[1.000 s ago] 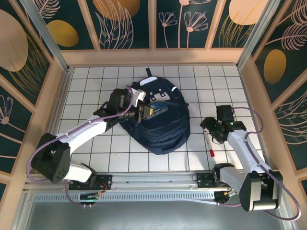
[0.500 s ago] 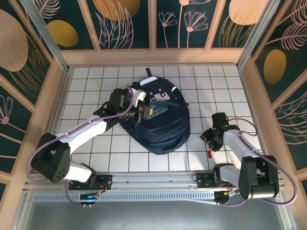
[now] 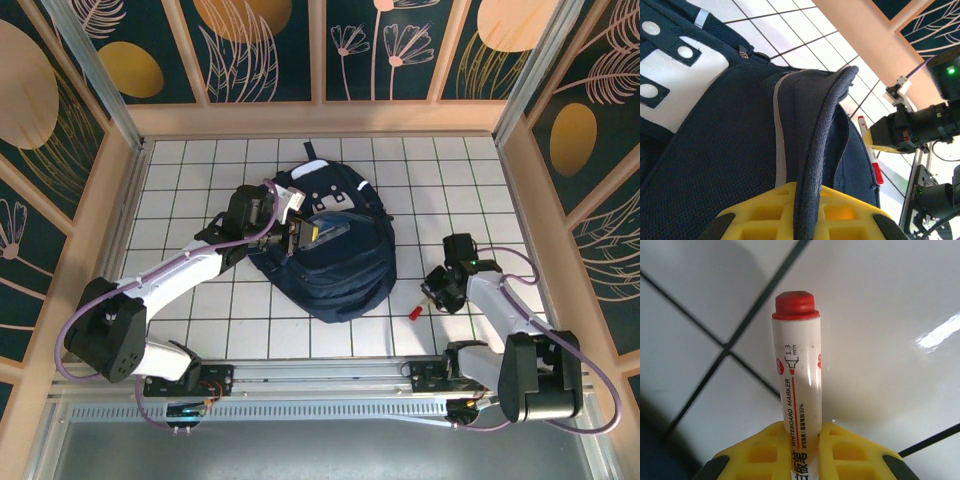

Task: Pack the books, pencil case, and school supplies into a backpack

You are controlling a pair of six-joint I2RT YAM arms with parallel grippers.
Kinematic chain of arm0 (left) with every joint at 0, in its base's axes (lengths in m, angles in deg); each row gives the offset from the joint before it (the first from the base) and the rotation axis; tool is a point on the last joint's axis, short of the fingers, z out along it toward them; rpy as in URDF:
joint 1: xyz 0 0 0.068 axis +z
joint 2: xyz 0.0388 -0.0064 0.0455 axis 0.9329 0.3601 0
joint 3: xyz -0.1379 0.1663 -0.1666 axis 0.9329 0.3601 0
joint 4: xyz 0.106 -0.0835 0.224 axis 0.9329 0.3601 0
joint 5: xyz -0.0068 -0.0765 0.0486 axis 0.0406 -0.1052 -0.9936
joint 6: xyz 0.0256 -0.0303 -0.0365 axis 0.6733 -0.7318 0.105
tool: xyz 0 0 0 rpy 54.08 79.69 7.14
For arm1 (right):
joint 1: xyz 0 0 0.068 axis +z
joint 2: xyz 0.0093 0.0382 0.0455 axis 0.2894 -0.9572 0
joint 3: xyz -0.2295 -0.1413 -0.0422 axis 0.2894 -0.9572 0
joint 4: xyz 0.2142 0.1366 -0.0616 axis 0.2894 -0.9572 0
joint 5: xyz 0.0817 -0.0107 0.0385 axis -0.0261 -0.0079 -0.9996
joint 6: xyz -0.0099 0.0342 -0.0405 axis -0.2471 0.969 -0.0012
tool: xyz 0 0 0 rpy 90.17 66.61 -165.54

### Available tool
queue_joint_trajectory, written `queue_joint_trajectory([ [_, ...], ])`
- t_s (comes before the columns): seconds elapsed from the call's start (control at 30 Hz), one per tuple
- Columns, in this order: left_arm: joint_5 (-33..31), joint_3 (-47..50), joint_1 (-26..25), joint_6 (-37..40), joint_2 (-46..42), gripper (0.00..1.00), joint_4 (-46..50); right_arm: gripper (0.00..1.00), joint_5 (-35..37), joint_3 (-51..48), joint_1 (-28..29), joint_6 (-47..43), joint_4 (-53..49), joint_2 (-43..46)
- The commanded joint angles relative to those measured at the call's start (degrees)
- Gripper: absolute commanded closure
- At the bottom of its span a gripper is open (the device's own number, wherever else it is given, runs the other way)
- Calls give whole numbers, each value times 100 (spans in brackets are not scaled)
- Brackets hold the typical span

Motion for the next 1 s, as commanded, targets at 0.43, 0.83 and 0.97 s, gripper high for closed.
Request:
queue_joint_trajectory([
  [0.43, 436, -184, -13, -378, -103, 93, -784, 88, -717, 1844, 2391, 3762, 2512, -299],
  [0.83, 542, 118, -11, -1017, -61, 93, -1593, 88, -294, 2141, 3081, 4107, 3781, -1903],
  [0.97, 484, 126, -13, -1020, -60, 93, -1567, 71, -89, 2463, 3250, 3910, 3396, -2193],
])
